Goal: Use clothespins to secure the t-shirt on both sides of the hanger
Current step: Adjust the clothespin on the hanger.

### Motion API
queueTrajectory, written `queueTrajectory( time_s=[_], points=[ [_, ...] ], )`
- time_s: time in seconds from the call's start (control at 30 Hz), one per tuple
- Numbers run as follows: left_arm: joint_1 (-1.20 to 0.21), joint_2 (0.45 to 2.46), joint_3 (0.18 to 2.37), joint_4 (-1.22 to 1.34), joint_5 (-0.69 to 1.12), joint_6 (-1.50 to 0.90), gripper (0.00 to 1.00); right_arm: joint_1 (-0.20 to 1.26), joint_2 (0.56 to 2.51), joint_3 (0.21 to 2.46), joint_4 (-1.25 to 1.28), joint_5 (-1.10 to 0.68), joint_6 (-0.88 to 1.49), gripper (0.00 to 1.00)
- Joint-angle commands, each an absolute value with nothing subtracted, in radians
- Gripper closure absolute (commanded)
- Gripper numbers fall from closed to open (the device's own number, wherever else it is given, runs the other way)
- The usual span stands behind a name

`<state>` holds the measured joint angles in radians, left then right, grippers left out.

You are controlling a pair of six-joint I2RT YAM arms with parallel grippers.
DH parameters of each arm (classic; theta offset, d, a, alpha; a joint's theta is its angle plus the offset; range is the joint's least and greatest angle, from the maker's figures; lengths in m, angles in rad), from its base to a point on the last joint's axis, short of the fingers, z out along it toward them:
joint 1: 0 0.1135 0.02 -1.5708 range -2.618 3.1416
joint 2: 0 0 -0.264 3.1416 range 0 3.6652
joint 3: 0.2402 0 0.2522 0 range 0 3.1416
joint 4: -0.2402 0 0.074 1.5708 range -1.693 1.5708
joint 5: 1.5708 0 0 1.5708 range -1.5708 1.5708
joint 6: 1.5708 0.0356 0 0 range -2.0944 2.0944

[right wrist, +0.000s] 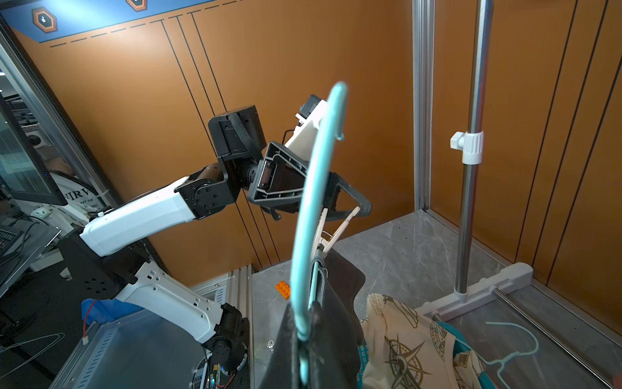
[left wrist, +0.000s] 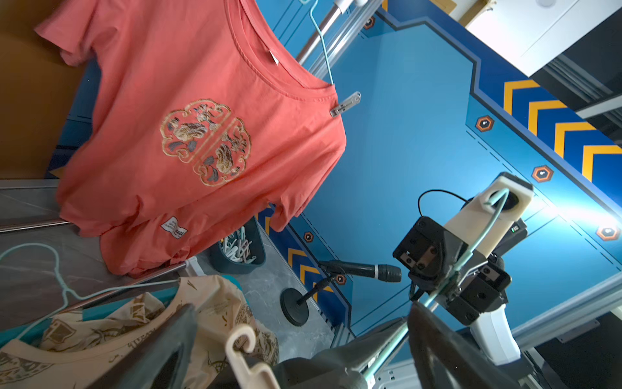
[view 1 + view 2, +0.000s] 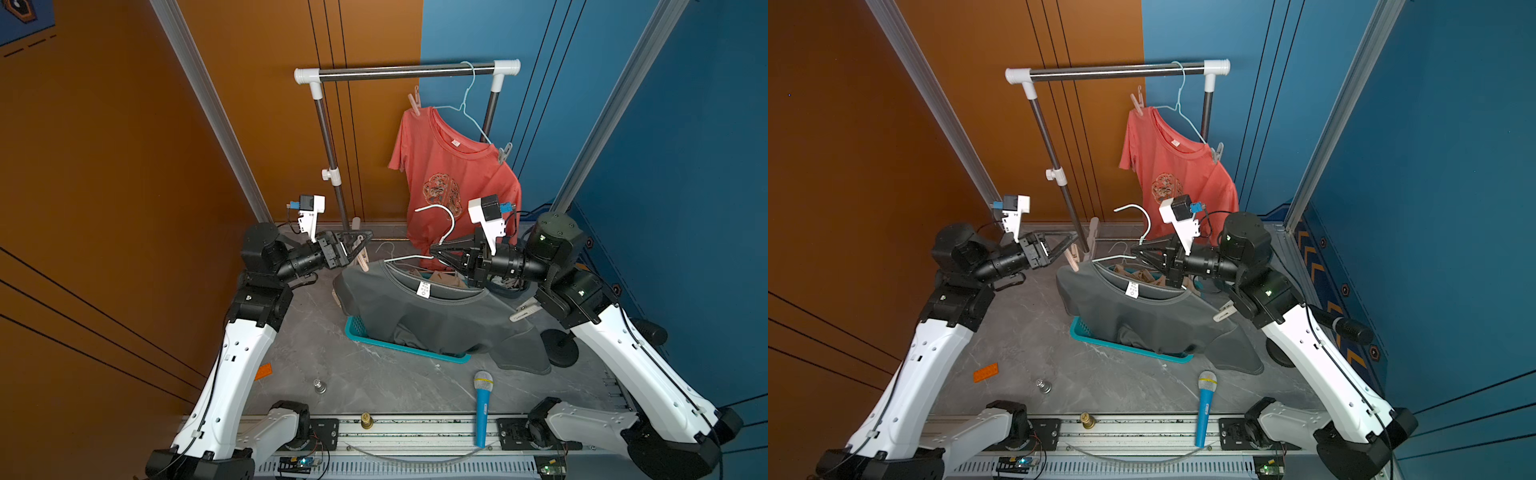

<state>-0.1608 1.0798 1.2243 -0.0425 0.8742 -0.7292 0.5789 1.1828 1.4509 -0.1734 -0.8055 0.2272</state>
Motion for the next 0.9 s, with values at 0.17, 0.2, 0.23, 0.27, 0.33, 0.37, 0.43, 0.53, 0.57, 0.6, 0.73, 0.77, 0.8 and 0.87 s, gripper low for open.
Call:
queueTrajectory(
  time_s=[0.17,0.2,0.23,0.27,0.33,0.37,0.43,0.53,0.57,0.6,0.73,0.77,0.8,0.87],
  points=[
    [-0.191,1.085,1.269,-0.063,0.909,-0.658,0.11,0.562,1.178,1.432,-0.060,-0.841,0.294,1.00],
    [-0.196,1.085,1.266,-0.061,0.907,-0.660,0.18,0.562,1.180,1.431,-0.056,-0.841,0.298,1.00],
    [-0.200,1.084,1.266,-0.060,0.906,-0.660,0.22,0.561,1.181,1.430,-0.052,-0.841,0.300,1.00],
    [-0.205,1.086,1.266,-0.061,0.907,-0.661,0.24,0.559,1.182,1.430,-0.048,-0.841,0.305,1.00],
    [-0.208,1.089,1.267,-0.061,0.907,-0.664,0.31,0.556,1.184,1.429,-0.039,-0.841,0.312,1.00],
    [-0.209,1.092,1.270,-0.061,0.910,-0.665,0.36,0.553,1.185,1.429,-0.034,-0.842,0.318,1.00],
    [-0.209,1.096,1.272,-0.062,0.910,-0.667,0.46,0.551,1.187,1.428,-0.024,-0.847,0.329,1.00],
    [-0.210,1.098,1.275,-0.064,0.913,-0.667,0.60,0.549,1.193,1.429,-0.014,-0.855,0.342,1.00],
    [-0.209,1.097,1.278,-0.064,0.913,-0.666,0.63,0.548,1.196,1.430,-0.012,-0.857,0.346,1.00],
    [-0.209,1.098,1.280,-0.066,0.912,-0.665,0.66,0.548,1.197,1.429,-0.011,-0.860,0.349,1.00],
    [-0.212,1.101,1.290,-0.069,0.911,-0.663,0.76,0.551,1.202,1.425,-0.005,-0.868,0.358,1.00],
    [-0.213,1.101,1.290,-0.072,0.908,-0.661,0.79,0.551,1.203,1.425,-0.002,-0.870,0.362,1.00],
    [-0.215,1.102,1.291,-0.075,0.907,-0.660,0.83,0.550,1.204,1.424,0.001,-0.870,0.365,1.00],
    [-0.222,1.106,1.296,-0.084,0.901,-0.655,0.87,0.552,1.209,1.422,0.009,-0.871,0.372,1.00]
  ],
)
